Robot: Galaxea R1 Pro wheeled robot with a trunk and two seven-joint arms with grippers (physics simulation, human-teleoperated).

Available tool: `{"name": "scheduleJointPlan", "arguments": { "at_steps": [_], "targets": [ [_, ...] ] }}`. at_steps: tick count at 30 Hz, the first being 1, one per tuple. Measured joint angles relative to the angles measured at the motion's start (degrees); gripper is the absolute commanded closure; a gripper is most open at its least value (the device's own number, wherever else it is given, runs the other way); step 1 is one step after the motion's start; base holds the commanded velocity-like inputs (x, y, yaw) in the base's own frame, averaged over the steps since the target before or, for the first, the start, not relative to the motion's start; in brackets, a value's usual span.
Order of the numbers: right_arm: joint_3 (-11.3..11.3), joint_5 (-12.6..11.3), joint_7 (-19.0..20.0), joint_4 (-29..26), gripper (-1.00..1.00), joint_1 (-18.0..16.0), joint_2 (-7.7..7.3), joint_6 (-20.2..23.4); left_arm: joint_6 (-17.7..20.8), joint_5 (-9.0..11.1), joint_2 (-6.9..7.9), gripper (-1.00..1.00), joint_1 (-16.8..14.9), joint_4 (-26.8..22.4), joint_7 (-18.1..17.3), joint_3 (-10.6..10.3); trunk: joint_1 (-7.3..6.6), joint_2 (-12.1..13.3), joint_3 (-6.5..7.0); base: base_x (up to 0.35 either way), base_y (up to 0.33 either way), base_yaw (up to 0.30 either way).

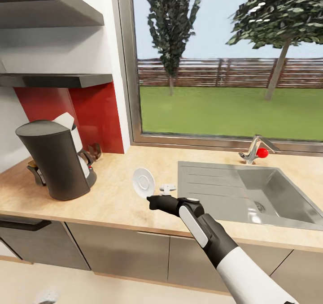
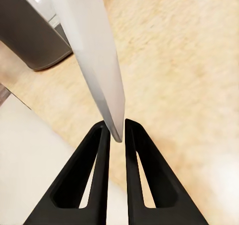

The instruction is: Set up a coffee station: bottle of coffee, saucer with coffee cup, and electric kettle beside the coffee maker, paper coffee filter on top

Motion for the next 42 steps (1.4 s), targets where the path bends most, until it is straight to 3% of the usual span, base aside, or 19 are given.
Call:
{"name": "scheduleJointPlan", "arguments": {
  "at_steps": [3,5,9,11,12,13,15,18,20,23,25,26,30,32,34,39,41,42],
  "targets": [
    [0.0,0.0,-0.02,0.03,1.0,0.0,0.0,0.02,-6.61,-3.33,-0.06,-1.0,-0.02,8.97,2.73,0.0,0.0,0.0,0.0,0.0,0.0,0.0],
    [-0.01,0.0,-0.04,0.2,1.0,0.0,0.04,0.01,-8.96,-4.37,-0.25,-1.0,-0.04,13.37,10.13,0.13,0.0,0.0,0.0,0.0,0.0,0.0],
    [-0.07,-0.25,-0.81,0.34,1.0,0.0,0.14,0.15,-10.74,-4.53,-1.1,-1.0,-0.06,17.91,27.53,-0.14,0.0,0.0,0.0,0.0,0.0,0.0],
    [-0.08,-0.36,-1.33,0.36,1.0,0.0,0.29,0.25,-12.09,-4.8,-2.1,-1.0,-0.07,19.13,34.35,-0.11,0.0,0.0,0.0,0.0,0.0,0.0],
    [-0.15,-0.47,-1.58,0.4,1.0,0.0,0.44,0.32,-13.2,-5.0,-3.46,-1.0,-0.06,20.63,40.26,-0.2,0.0,0.0,0.0,0.0,0.0,0.0],
    [-1.37,-0.53,-1.66,0.43,1.0,0.0,0.51,0.35,-13.55,-5.18,-4.58,-1.0,-0.06,21.42,44.01,-0.35,0.0,0.0,0.01,0.0,0.0,0.0],
    [-4.93,-1.21,-1.69,0.55,1.0,-0.01,0.7,0.42,-13.69,-6.09,-5.59,-1.0,-0.07,21.81,47.06,-0.42,0.0,0.0,0.01,0.0,0.0,0.0],
    [-9.63,-3.34,-1.71,1.74,1.0,0.0,1.03,0.55,-13.77,-8.45,-6.49,-1.0,-0.07,22.0,49.99,-0.35,0.0,0.01,0.01,0.0,0.0,0.0],
    [-10.84,-4.99,-1.71,3.93,1.0,0.0,1.18,0.6,-13.81,-9.98,-7.11,-1.0,-0.07,22.1,50.82,-0.33,0.0,0.01,0.0,0.013,0.0,0.0],
    [-11.61,-9.32,-2.44,7.27,1.0,-0.01,1.83,0.63,-13.83,-12.45,-8.25,-1.0,-0.07,22.15,51.37,-0.3,-0.01,0.0,0.0,0.062,0.0,0.0],
    [-11.78,-13.21,-9.02,7.71,1.0,-0.07,4.01,0.68,-13.87,-13.62,-8.72,-1.0,-0.07,22.58,51.46,-0.24,-0.01,0.0,0.0,0.065,0.0,0.0],
    [-11.85,-14.75,-11.73,7.74,1.0,-0.08,4.04,0.72,-13.89,-13.87,-8.79,-1.0,-0.06,23.1,51.47,-0.24,-0.01,0.01,0.0,0.03,0.0,0.0],
    [-11.67,-26.06,-22.66,6.05,1.0,-0.09,4.04,0.79,-15.6,-14.47,-8.89,-1.0,-0.07,26.72,51.51,-0.3,0.0,0.0,0.01,0.015,0.0,0.0],
    [-11.51,-28.71,-28.54,5.18,1.0,-0.07,4.04,0.8,-18.64,-14.48,-8.9,-1.0,-0.07,28.25,51.53,-0.35,-0.01,0.0,0.01,0.101,0.0,0.0],
    [-11.45,-29.74,-32.73,3.42,1.0,-0.07,4.04,0.72,-20.2,-14.48,-8.95,-1.0,-0.09,29.33,51.55,-0.37,-0.02,0.0,0.01,0.161,0.0,0.0],
    [-11.36,-30.9,-35.15,0.77,1.0,-0.08,4.04,0.62,-20.93,-14.54,-9.4,-1.0,-0.08,29.86,51.55,-0.4,-0.01,0.0,0.01,0.106,0.0,0.0],
    [-11.32,-35.88,-37.52,-0.94,1.0,-0.08,4.04,0.56,-20.98,-14.55,-9.55,-1.0,-0.08,29.9,51.55,-0.4,0.0,0.0,0.01,0.015,0.0,0.0],
    [-11.2,-41.06,-40.19,-1.91,1.0,-0.08,4.03,0.5,-20.99,-14.55,-9.6,-1.0,-0.08,29.95,51.55,-0.39,0.0,0.0,0.01,0.008,0.0,0.0]
  ]
}}
